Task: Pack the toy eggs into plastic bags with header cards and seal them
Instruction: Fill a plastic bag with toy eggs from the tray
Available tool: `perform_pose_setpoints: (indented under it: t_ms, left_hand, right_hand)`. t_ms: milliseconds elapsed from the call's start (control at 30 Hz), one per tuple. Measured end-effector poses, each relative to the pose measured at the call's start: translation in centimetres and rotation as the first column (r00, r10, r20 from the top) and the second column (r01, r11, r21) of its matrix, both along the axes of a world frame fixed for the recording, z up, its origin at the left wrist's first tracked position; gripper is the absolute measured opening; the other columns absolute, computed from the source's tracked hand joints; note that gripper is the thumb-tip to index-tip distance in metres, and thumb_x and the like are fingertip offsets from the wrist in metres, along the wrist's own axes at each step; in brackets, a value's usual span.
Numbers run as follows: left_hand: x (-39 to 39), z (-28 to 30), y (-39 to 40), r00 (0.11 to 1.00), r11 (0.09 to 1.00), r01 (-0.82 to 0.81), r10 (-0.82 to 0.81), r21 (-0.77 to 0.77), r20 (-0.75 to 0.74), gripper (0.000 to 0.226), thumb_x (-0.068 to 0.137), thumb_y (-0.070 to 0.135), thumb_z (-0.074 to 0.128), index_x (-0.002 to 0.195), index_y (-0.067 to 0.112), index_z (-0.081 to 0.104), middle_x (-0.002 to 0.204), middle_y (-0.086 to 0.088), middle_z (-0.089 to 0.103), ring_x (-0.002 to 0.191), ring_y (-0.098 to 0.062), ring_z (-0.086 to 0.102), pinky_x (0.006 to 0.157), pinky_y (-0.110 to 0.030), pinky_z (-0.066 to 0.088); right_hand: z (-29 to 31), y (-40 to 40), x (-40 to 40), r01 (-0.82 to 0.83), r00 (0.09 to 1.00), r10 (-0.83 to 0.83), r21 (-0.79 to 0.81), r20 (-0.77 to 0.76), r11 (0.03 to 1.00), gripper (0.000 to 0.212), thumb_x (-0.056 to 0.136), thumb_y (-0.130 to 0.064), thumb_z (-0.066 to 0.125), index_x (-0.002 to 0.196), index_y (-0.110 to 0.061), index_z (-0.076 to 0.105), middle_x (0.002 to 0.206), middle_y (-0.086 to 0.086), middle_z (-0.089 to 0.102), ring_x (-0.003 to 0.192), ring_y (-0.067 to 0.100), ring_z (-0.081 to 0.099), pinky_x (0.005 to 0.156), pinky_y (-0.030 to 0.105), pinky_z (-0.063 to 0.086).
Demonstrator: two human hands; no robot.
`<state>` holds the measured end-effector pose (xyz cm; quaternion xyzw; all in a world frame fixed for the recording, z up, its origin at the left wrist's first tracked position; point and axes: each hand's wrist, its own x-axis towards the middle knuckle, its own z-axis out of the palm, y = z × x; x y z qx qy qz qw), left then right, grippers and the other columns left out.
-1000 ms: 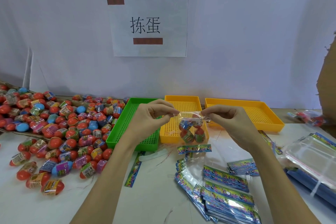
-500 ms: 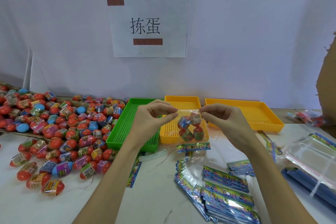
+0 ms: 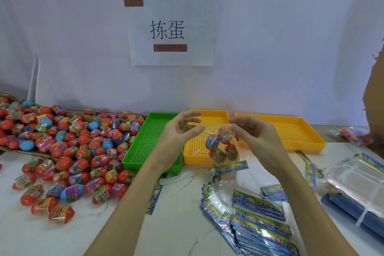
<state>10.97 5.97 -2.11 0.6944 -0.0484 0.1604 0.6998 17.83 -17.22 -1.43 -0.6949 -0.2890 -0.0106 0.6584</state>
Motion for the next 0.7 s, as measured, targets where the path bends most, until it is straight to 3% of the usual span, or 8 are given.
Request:
perform_pose_setpoints:
  t_ms: [67,133,233,333,400,533,633,700]
  left_hand:
    - [0.0,-0.2,-0.6,0.998,0.995,0.008,-0.002,0.104,-0.055,0.037,0.086,0.043,0.083,0.120,0.032,0.073,0.116,0.014,0.074,0.105,-0.009,0.072,0.085,-0.020,0.056]
    - [0.2,-0.4,-1.0,0.995,0.989,0.021,-0.006,0.149,-0.099,0.030,0.088,0.039,0.081,0.114,0.023,0.076,0.110,0.008,0.078,0.097,-0.011,0.075,0.082,-0.022,0.058]
    - [0.2,-0.4,-1.3,0.997,0.999,0.003,0.001,0.053,-0.074,0.019,0.088,0.024,0.081,0.099,0.009,0.080,0.093,-0.006,0.080,0.085,-0.014,0.075,0.076,-0.020,0.057]
    - [0.3,-0.3,-1.3,0.998,0.999,-0.031,0.031,-0.011,-0.049,0.026,0.082,0.028,0.083,0.097,0.007,0.081,0.090,-0.011,0.079,0.084,-0.014,0.073,0.076,-0.021,0.057]
    - [0.2,-0.1,-1.2,0.998,0.999,-0.042,0.041,-0.023,-0.037,0.031,0.078,0.030,0.084,0.095,0.005,0.081,0.090,-0.012,0.079,0.082,-0.014,0.073,0.076,-0.020,0.057]
    - [-0.1,0.3,-0.6,0.998,0.996,-0.062,0.060,-0.058,-0.028,0.023,0.074,0.025,0.087,0.087,0.007,0.083,0.085,-0.013,0.080,0.074,-0.017,0.074,0.069,-0.021,0.058]
    - [-0.3,0.6,-0.2,0.998,0.999,-0.033,0.034,0.021,-0.045,0.023,0.080,0.027,0.085,0.099,0.014,0.083,0.095,-0.008,0.081,0.086,-0.018,0.077,0.072,-0.025,0.060]
    - [-0.6,0.8,-0.1,0.998,0.990,0.000,0.010,0.142,-0.066,0.034,0.084,0.040,0.081,0.114,0.024,0.079,0.110,0.005,0.079,0.101,-0.013,0.075,0.080,-0.023,0.060]
  right_hand:
    - [0.0,0.1,0.0,0.005,1.000,-0.005,0.001,-0.007,1.000,0.016,0.093,-0.021,0.073,0.108,-0.018,0.077,0.100,0.001,0.078,0.093,0.017,0.073,0.081,0.024,0.057]
    - [-0.1,0.2,-0.1,0.016,1.000,-0.016,0.015,-0.013,1.000,0.016,0.095,-0.017,0.072,0.109,-0.019,0.077,0.102,0.001,0.078,0.095,0.017,0.073,0.083,0.025,0.058]
    - [0.1,0.5,-0.4,0.016,0.998,-0.012,0.056,-0.063,0.998,0.021,0.095,-0.025,0.071,0.114,-0.020,0.077,0.103,0.001,0.078,0.097,0.016,0.073,0.084,0.027,0.059]
    - [0.1,0.8,-0.7,-0.021,0.986,0.026,0.034,-0.165,0.999,0.032,0.089,-0.040,0.073,0.112,-0.018,0.078,0.099,0.001,0.077,0.092,0.014,0.073,0.081,0.030,0.059]
    - [-0.1,0.9,-0.7,-0.035,0.982,0.034,0.003,-0.187,0.999,0.029,0.087,-0.038,0.076,0.101,-0.014,0.080,0.098,0.008,0.077,0.093,0.018,0.072,0.082,0.031,0.060]
    - [0.1,1.0,-0.8,-0.028,0.962,0.056,0.107,-0.268,0.994,0.016,0.086,-0.027,0.075,0.088,-0.012,0.082,0.094,0.015,0.077,0.088,0.023,0.070,0.078,0.023,0.057]
    - [0.0,1.1,-0.8,0.022,0.978,-0.010,0.053,-0.210,0.998,0.021,0.086,-0.032,0.075,0.092,-0.013,0.081,0.093,0.016,0.077,0.091,0.036,0.072,0.083,0.042,0.061]
    - [0.1,0.9,-0.8,-0.018,0.985,0.020,0.015,-0.172,1.000,0.022,0.089,-0.031,0.075,0.095,-0.010,0.080,0.093,0.017,0.076,0.093,0.039,0.072,0.085,0.045,0.061]
